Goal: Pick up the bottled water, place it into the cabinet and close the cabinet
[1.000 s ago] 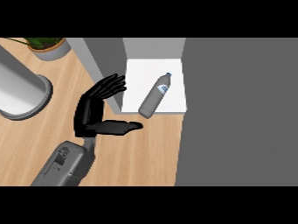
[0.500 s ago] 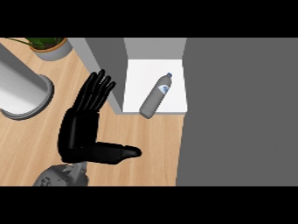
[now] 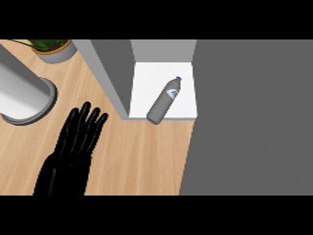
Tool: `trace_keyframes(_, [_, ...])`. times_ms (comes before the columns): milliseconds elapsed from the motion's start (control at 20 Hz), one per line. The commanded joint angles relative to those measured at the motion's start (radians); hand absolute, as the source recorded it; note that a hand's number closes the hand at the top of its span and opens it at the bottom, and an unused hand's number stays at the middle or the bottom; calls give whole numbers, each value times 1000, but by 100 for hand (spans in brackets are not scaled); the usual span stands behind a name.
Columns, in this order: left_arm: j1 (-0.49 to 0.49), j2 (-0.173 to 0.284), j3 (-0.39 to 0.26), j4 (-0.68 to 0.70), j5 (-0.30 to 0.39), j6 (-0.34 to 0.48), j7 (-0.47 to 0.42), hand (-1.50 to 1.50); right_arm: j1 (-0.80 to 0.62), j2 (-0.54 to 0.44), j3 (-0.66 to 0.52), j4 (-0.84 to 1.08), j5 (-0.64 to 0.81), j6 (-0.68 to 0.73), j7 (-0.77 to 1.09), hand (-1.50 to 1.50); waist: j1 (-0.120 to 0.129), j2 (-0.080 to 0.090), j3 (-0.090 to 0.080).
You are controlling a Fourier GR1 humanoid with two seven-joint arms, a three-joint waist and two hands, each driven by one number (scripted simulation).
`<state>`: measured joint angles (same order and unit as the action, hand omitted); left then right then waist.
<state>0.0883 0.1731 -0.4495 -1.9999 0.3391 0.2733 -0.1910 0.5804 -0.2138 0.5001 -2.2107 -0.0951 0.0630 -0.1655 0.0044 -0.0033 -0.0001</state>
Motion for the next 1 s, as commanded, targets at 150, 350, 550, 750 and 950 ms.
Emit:
trace_keyframes(150, [201, 62, 18, -168, 29, -39, -65, -150, -50, -92, 102, -13, 97, 88, 65, 150, 14, -2, -1])
trace_keyframes(350, [350, 132, 86, -220, 84, -117, -137, -150, -4, -118, 201, -24, 141, 111, 40, 150, 15, -6, -1])
trace_keyframes(550, [402, 152, 149, -257, 132, -140, -140, -150, -39, -96, 305, -146, 219, 76, 145, 150, 10, -4, -2])
trace_keyframes(750, [484, 187, 235, -313, 219, -210, -164, -150, -106, -45, 362, -137, 281, 49, 220, 150, 18, -3, -2])
trace_keyframes(950, [575, 218, 281, -311, 270, -297, -194, -150, -209, 49, 393, -54, 300, 37, 295, 150, 35, -2, -3])
